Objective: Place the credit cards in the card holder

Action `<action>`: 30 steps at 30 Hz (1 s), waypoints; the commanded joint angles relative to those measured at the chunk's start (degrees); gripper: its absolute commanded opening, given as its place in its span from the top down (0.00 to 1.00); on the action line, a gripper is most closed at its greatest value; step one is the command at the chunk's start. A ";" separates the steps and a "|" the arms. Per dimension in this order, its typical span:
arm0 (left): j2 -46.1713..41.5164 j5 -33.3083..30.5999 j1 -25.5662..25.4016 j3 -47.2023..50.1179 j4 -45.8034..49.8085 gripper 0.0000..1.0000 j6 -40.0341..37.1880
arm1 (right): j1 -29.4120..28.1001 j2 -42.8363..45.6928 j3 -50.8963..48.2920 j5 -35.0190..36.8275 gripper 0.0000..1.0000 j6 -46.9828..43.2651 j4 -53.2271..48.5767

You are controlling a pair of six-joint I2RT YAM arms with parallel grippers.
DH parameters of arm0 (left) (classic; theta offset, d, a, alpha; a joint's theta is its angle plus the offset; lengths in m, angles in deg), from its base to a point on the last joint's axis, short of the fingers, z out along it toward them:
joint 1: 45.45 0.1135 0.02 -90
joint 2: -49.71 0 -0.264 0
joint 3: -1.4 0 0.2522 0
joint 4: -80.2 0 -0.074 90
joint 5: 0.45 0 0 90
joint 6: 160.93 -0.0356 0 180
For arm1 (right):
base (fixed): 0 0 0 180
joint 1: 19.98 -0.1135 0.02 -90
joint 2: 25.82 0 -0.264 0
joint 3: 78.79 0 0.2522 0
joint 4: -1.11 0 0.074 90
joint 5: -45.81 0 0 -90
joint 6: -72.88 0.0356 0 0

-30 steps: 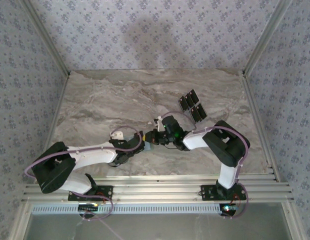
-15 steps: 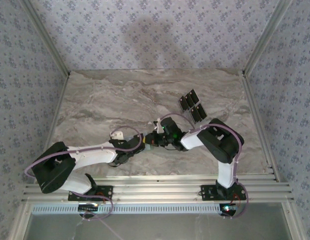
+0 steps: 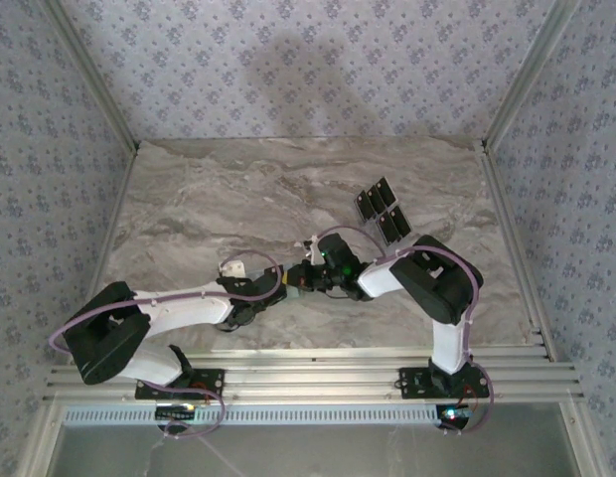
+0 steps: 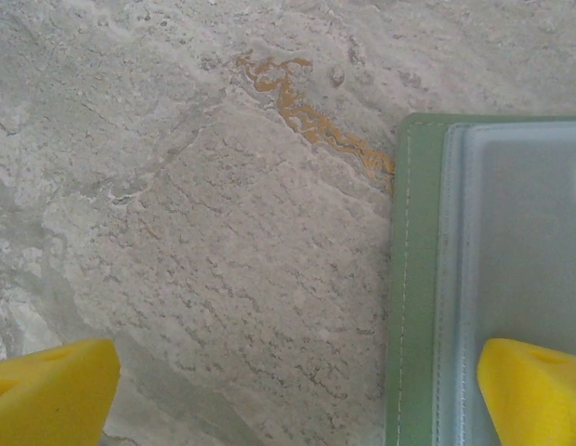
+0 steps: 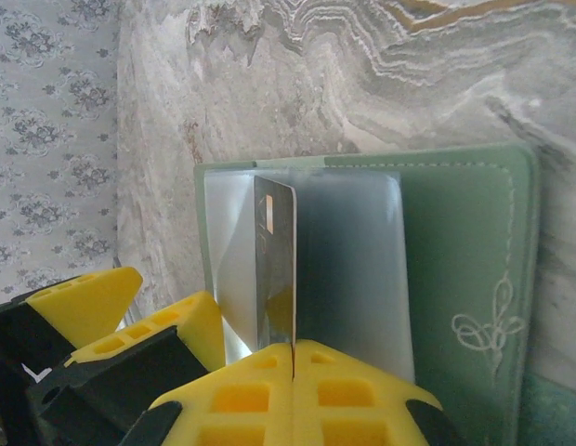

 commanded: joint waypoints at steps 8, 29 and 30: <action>0.78 0.65 -0.01 1.45 3.13 0.01 0.25 | -1.40 -2.24 1.43 0.13 1.00 0.35 0.02; -6.55 0.17 10.61 2.04 6.87 0.00 -0.27 | -0.50 -2.30 1.33 -0.70 1.00 -0.10 -2.65; -5.93 0.57 10.60 2.14 6.33 0.00 -0.20 | -0.55 -2.43 1.70 -0.82 1.00 -0.11 -2.86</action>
